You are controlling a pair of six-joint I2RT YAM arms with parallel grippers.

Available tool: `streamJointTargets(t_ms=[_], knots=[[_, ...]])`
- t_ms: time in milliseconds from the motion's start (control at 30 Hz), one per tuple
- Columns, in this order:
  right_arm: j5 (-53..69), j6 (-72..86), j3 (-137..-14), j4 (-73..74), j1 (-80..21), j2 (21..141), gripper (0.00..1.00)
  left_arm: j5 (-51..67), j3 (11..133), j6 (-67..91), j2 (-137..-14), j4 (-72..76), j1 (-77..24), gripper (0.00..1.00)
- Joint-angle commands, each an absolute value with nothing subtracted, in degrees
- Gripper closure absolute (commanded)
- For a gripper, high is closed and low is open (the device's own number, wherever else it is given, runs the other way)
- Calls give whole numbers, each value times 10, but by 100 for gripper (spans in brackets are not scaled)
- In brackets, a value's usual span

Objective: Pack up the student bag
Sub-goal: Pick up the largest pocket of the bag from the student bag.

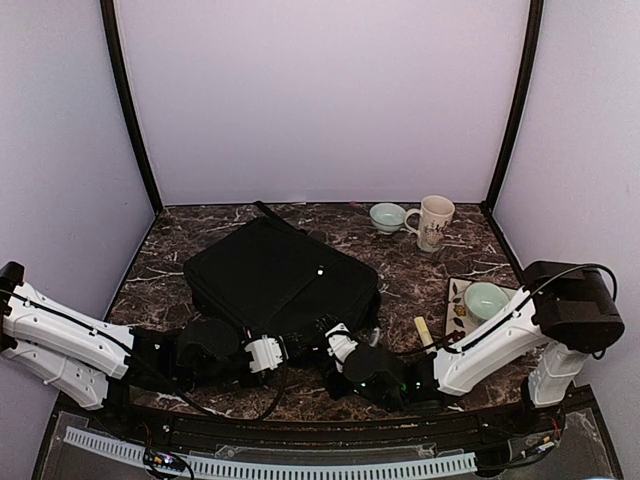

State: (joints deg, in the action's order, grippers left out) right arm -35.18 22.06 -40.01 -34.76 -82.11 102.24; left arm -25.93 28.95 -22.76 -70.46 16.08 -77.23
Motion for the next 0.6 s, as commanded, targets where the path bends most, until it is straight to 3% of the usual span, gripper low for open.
streamJointTargets(t_ms=[0,200,567], knots=[[-362,201,-384,-436,-823,1030,72,-234,316,-214,-687,174,-775,100],[-395,194,-392,-421,-823,1043,100,-234,316,-212,-687,173,-775,100],[-429,266,-403,-265,-853,1000,100,-277,304,-198,-709,168,-775,100]])
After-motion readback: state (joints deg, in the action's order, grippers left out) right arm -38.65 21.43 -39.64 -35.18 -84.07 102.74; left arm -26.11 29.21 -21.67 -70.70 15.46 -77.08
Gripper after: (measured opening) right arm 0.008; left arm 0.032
